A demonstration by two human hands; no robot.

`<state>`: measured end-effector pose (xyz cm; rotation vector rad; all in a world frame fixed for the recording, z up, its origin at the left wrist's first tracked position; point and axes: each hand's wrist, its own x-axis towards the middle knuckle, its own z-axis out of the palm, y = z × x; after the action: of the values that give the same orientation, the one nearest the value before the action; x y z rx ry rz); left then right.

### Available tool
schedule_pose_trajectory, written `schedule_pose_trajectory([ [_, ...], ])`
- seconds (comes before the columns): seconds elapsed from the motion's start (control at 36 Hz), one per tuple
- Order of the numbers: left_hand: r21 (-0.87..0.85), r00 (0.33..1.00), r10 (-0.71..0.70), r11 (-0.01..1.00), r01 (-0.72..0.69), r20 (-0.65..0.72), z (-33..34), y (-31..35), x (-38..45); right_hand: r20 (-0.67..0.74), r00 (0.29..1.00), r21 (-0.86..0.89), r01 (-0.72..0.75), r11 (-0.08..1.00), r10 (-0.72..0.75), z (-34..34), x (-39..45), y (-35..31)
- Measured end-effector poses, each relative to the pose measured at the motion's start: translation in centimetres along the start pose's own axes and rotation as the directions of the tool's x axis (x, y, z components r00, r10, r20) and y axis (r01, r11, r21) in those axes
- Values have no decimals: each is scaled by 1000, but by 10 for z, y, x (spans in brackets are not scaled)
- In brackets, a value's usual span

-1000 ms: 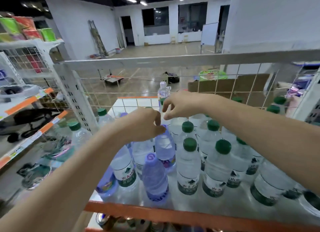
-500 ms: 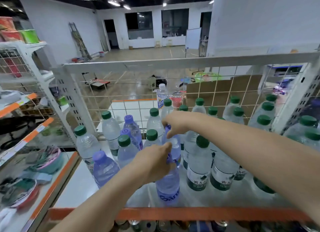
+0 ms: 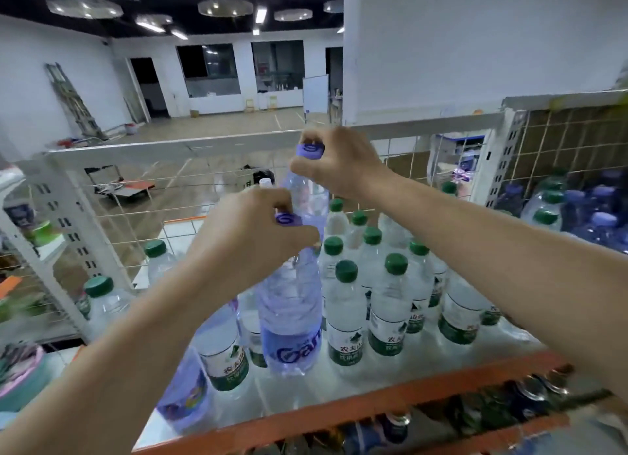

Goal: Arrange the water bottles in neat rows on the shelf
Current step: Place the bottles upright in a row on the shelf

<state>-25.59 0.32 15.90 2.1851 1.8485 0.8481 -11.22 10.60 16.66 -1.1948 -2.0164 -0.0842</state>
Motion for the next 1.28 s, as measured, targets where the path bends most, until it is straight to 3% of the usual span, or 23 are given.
schedule_pose_trajectory([
  [0.11,-40,997,68,997,-70,-46,-13,18,3,-250,964,67,-73,995,88,-33,-8,-3],
  [0.19,-54,994,107,993,-108,-24,-12,33,5,-338,927,118,-127,985,160,-59,-17,-1],
  [0.67,-240,939,326,925,-293,111,61,177,24,-408,877,10,-275,961,255,-199,-98,103],
  [0.86,-320,945,320,903,-285,60,103,261,35,-416,870,-35,-306,951,265,-272,-127,170],
  [1.17,-392,945,279,861,-324,-169,172,383,61,-409,869,-124,-353,927,277,-358,-178,276],
  [1.28,-368,939,274,867,-335,-208,194,421,75,-465,830,-98,-394,914,308,-380,-189,314],
])
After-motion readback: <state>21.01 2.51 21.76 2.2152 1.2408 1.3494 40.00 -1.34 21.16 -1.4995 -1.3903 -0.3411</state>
